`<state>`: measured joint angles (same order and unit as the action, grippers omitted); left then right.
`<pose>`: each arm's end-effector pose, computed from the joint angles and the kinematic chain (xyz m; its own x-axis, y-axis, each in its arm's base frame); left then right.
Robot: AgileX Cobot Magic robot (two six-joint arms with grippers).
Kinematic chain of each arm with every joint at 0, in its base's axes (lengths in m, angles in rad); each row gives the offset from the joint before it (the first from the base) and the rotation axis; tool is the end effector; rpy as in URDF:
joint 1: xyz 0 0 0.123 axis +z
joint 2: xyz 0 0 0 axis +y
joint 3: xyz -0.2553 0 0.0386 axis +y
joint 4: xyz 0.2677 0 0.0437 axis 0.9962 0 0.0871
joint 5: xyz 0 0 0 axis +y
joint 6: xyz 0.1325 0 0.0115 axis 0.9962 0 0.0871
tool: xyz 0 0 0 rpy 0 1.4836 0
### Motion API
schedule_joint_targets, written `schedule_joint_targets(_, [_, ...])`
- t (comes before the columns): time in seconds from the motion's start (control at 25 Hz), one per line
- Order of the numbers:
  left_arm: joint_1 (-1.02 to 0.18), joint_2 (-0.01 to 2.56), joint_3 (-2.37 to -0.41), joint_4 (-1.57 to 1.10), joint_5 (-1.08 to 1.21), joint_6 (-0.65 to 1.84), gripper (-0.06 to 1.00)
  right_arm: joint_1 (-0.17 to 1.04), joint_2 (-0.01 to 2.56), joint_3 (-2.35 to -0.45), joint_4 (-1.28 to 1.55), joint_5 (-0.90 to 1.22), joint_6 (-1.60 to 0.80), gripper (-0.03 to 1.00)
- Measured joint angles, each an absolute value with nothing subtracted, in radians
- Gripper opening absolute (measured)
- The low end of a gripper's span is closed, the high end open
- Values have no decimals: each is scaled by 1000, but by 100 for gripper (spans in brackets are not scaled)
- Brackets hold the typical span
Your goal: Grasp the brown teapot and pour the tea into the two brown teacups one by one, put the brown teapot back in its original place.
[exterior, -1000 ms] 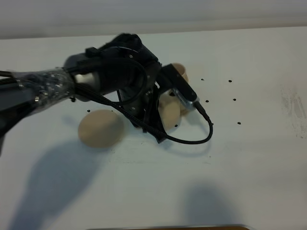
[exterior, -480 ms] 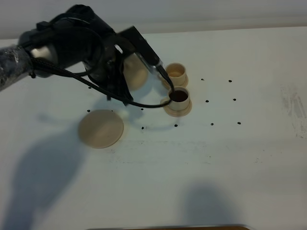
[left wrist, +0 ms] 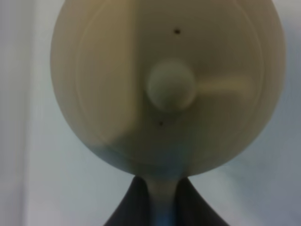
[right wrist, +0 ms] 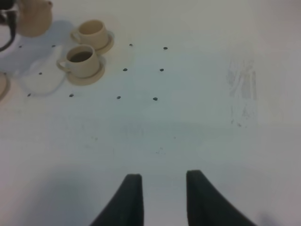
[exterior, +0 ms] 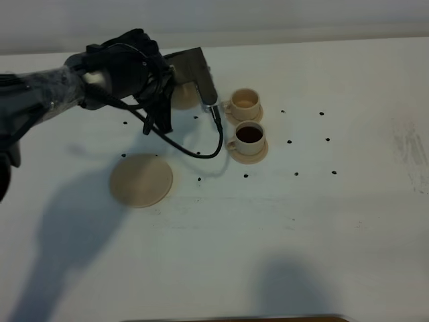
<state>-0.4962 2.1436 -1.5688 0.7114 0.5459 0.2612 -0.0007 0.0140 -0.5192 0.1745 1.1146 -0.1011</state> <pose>0.4569 -0.1960 0.1083 -0.2281 0.9589 -0.1686 0.7127 0.2824 0.6421 0.0726 0.0207 0.2681 -0.4902 -0.0230 -0.8713 -0.1465 0.9876 0.0564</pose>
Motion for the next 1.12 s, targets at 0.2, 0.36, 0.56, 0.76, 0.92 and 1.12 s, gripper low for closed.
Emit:
schedule_joint_targets(0.2, [-496,2200,-1654,733,499,310,16,-1,14,-519,174,1115,-101,22])
schedule_joint_targets(0.36, [-496,2214,-1661,737,451,431,16,-1,14,-519,174,1115,-101,22])
schedule_joint_targets(0.56, [-496,2219,-1661,740,390,553,16,-1,14,-519,174,1115,-101,22])
schedule_joint_targets(0.76, [-496,2219,-1661,741,342,649,16,-1,14,-519,174,1115,-101,22])
schedule_joint_targets(0.92, [-496,2219,-1661,742,341,714,16,-1,14,-519,174,1115,-101,22])
schedule_joint_targets(1.12, [-496,2219,-1661,745,350,737,16,-1,14,-519,174,1115,-101,22])
